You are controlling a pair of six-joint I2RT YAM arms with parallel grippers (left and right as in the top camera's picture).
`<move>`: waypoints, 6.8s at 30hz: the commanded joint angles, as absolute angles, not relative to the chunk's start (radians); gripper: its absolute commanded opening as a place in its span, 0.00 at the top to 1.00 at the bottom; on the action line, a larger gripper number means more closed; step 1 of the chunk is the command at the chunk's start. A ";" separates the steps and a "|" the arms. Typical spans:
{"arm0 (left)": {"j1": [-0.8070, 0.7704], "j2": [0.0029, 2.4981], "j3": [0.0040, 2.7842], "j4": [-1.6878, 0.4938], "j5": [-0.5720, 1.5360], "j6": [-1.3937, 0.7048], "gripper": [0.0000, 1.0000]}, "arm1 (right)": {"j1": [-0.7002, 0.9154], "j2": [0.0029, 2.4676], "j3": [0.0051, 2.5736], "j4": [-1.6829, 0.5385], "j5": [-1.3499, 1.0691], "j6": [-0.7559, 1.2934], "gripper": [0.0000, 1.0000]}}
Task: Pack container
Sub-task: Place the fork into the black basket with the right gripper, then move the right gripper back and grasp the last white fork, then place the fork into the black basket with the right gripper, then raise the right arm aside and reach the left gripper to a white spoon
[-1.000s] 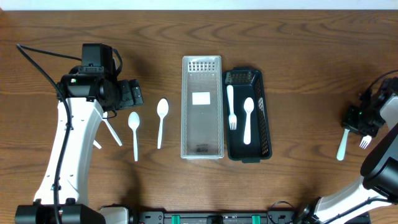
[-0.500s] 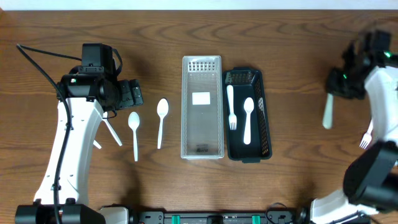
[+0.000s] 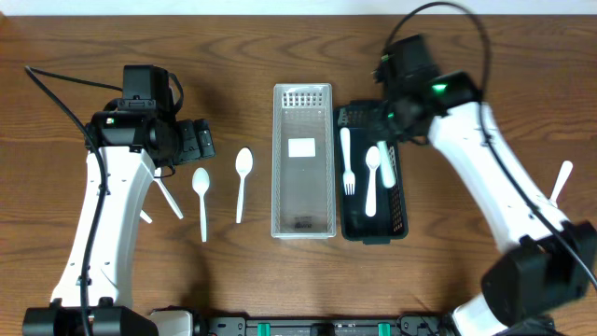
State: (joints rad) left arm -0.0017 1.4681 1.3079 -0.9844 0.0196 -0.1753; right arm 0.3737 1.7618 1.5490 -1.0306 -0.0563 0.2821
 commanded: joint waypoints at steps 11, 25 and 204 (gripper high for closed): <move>0.002 1.470 1.325 -0.986 0.012 -0.158 0.02 | 0.409 1.974 1.518 -1.032 -0.033 0.347 0.67; 0.002 1.470 1.325 -0.987 0.012 -0.158 0.02 | 0.182 1.697 1.762 -1.209 0.131 0.313 0.41; -0.176 1.909 1.218 -0.824 0.068 -0.134 0.02 | -0.261 1.829 1.771 -1.250 0.052 0.152 0.07</move>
